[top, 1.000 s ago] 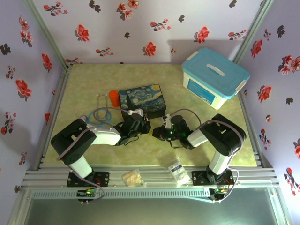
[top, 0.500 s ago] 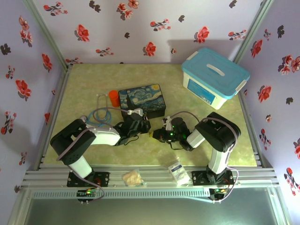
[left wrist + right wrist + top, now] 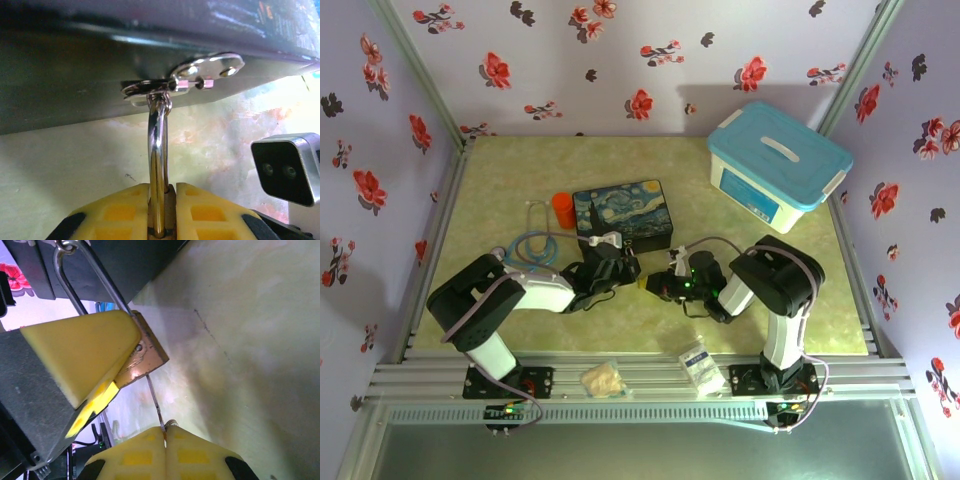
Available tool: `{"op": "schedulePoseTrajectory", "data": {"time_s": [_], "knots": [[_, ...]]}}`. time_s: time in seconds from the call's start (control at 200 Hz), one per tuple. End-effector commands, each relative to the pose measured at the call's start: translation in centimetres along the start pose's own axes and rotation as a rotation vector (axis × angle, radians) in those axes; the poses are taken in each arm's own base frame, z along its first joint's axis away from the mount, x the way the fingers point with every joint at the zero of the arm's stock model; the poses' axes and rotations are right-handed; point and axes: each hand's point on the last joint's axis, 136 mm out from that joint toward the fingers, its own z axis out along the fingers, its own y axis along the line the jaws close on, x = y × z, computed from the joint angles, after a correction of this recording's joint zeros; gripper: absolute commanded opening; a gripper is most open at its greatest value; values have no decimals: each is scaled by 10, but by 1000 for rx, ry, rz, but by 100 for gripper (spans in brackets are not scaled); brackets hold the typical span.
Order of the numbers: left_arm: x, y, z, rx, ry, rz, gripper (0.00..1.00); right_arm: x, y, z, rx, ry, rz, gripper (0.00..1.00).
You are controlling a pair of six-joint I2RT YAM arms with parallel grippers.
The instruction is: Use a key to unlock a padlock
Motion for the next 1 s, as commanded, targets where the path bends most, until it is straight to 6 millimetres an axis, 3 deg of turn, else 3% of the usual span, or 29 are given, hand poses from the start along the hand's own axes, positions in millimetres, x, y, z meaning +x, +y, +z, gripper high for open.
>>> {"op": "schedulePoseTrajectory", "data": {"time_s": [0.0, 0.125, 0.54, 0.995], "knots": [[-16, -21, -3, 91, -53, -22, 15, -8, 7, -1, -50, -25, -8, 0], [-11, -22, -1, 106, -36, -40, 14, -15, 12, -3, -86, -50, 1, 0], [-11, -18, 0, 117, -42, -55, 14, -14, 7, -13, -96, -62, 8, 0], [-8, -31, 0, 243, -45, -166, 14, -25, 27, -11, -154, -52, 32, 0]]}}
